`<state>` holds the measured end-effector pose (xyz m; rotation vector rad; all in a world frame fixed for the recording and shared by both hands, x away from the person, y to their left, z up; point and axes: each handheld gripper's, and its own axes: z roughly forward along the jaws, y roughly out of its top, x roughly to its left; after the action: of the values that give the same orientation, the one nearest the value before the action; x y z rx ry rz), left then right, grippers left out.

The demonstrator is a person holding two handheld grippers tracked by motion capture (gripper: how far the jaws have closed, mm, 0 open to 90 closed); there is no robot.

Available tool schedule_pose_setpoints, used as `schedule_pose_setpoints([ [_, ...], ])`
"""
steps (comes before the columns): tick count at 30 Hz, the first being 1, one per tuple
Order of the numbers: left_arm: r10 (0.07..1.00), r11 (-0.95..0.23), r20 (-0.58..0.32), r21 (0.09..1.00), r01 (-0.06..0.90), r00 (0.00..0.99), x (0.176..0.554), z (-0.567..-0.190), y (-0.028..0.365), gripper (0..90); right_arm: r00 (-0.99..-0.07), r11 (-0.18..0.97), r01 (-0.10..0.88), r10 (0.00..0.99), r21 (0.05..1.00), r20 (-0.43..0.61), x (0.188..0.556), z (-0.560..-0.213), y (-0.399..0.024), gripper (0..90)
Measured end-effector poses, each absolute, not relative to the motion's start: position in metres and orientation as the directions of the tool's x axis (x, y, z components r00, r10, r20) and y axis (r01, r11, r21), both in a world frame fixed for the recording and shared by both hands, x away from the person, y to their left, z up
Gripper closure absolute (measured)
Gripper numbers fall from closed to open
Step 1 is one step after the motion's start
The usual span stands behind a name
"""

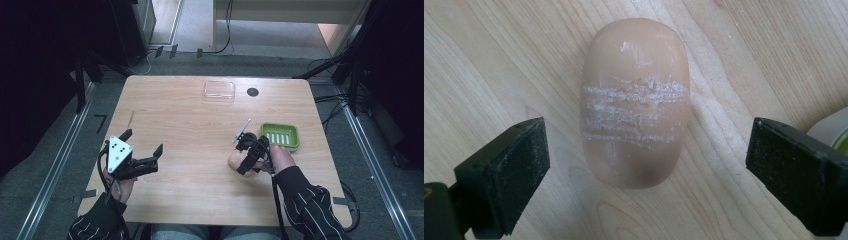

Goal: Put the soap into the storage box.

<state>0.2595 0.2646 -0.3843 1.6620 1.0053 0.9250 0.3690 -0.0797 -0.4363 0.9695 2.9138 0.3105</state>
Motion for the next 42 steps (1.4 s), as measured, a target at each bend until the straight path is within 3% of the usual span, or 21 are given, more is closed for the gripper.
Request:
schedule_pose_setpoints([
  [13,0.921,-0.205,0.120,0.958,0.199,0.372,0.259,-0.385,0.267,0.0,-0.807,0.796,0.585,0.590,0.155,0.014,0.378,-0.447,-0.065,4.6],
  [21,0.921,-0.206,0.122,0.958,0.197,0.370,0.259,-0.384,0.266,0.0,-0.807,0.799,0.583,0.590,0.148,-0.002,0.377,-0.448,-0.065,13.8],
  [42,0.922,-0.207,0.122,0.958,0.200,0.368,0.258,-0.384,0.266,0.0,-0.813,0.811,0.574,0.581,0.115,-0.038,0.375,-0.454,-0.057,25.8],
])
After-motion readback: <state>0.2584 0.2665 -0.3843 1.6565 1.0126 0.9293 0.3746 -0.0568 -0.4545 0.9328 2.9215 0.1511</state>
